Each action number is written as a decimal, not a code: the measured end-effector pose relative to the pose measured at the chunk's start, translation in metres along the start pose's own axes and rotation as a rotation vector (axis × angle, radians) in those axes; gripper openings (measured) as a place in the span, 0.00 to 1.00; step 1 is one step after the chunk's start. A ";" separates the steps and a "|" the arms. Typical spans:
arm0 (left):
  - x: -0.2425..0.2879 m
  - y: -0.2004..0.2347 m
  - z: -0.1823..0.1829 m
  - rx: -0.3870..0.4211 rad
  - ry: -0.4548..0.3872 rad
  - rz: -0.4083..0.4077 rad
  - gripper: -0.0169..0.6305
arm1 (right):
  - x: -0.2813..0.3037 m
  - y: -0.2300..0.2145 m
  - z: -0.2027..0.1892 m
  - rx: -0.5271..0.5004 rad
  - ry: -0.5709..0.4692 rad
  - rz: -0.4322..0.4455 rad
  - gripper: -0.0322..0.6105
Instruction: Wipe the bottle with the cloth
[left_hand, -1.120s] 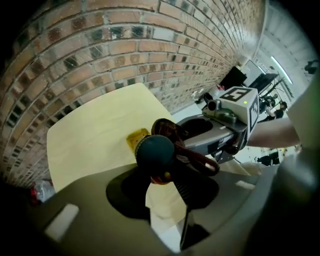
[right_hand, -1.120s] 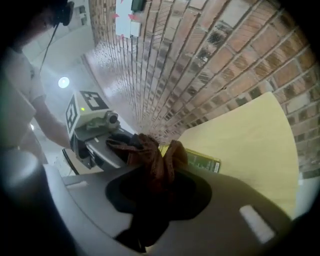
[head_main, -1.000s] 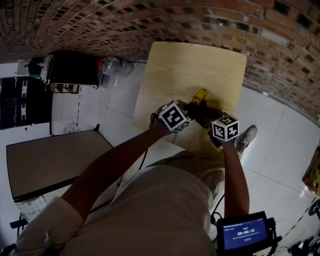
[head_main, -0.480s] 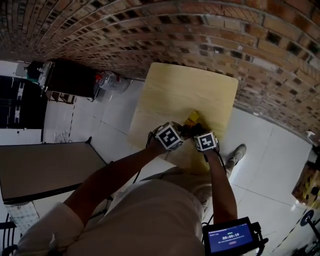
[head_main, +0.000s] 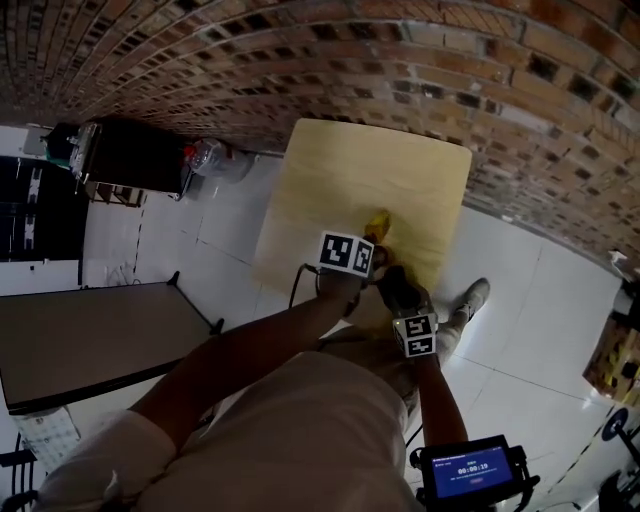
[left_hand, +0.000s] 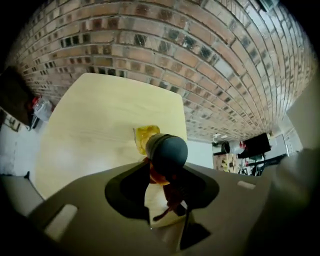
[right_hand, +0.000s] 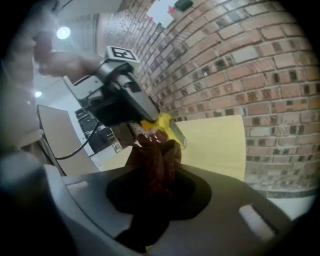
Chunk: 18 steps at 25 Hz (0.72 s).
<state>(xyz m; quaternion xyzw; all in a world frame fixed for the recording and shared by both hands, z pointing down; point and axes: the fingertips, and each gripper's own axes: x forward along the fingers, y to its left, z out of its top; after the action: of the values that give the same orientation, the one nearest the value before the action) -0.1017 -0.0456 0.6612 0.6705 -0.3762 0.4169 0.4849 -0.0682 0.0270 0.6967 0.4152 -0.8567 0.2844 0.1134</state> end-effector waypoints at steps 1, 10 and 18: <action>0.001 -0.001 0.001 -0.026 -0.007 0.002 0.28 | 0.001 0.010 0.011 -0.044 -0.038 0.010 0.19; 0.003 0.002 0.007 -0.065 -0.028 0.024 0.27 | 0.037 0.008 0.022 -0.040 -0.042 -0.050 0.19; -0.001 0.001 0.006 -0.128 -0.040 0.024 0.28 | 0.055 -0.043 -0.045 0.573 0.291 -0.098 0.18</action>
<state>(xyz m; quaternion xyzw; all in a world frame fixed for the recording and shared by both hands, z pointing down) -0.1022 -0.0514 0.6595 0.6416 -0.4200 0.3843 0.5141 -0.0719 -0.0036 0.7739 0.4258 -0.6956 0.5646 0.1265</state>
